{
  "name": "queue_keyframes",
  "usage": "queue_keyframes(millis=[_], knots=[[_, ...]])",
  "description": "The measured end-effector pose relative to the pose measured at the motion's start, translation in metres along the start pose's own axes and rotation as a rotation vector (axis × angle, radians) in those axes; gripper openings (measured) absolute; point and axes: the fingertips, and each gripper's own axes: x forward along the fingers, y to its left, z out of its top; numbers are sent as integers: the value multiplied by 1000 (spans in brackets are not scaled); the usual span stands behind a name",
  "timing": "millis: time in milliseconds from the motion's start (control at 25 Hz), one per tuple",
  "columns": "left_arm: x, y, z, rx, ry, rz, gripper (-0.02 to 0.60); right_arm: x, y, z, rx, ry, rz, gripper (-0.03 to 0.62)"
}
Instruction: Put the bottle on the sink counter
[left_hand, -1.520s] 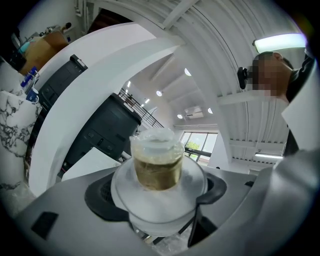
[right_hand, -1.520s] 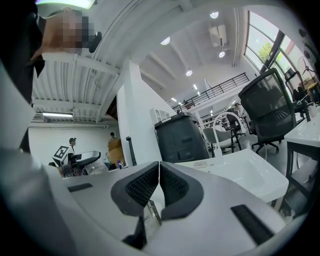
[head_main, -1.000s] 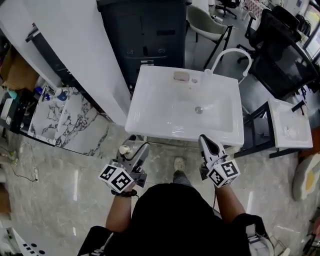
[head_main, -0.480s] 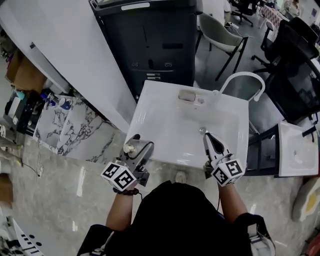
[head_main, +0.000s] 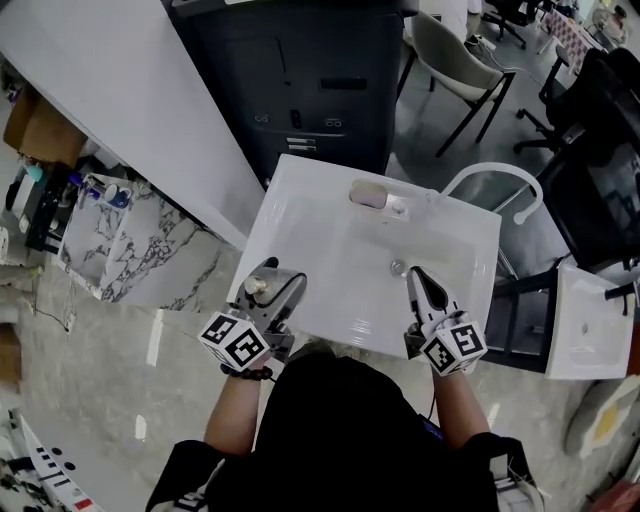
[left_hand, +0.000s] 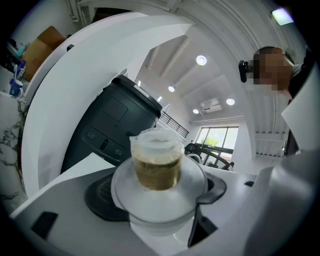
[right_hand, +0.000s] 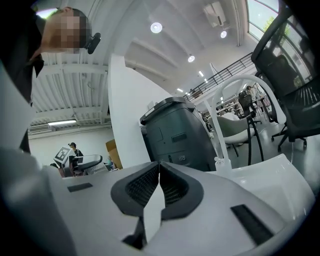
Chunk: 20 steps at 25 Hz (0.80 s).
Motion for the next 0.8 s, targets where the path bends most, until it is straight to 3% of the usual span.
queue_keyframes(millis=[800], knots=[[106, 96, -10, 8, 158, -22, 356, 70, -31, -30, 8, 116, -147, 31]])
